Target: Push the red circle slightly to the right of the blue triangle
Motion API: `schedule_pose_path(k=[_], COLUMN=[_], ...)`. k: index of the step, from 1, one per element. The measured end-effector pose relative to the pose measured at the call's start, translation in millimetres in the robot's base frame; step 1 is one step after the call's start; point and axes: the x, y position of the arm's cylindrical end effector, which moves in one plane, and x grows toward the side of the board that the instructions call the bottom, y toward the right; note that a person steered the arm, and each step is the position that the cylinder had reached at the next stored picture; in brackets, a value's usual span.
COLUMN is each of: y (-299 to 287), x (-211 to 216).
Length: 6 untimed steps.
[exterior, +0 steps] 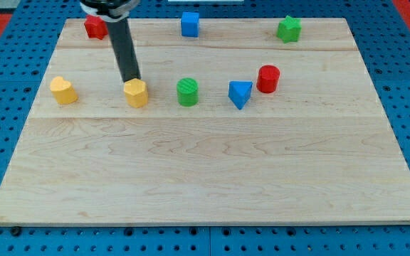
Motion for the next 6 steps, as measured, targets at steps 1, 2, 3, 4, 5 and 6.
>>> schedule_pose_path(k=[1, 2, 3, 4, 5, 6], y=[22.6, 85.1, 137.8, 172.9, 213.9, 243.0], x=[-14.7, -17.1, -19.6, -19.9, -21.2, -20.0])
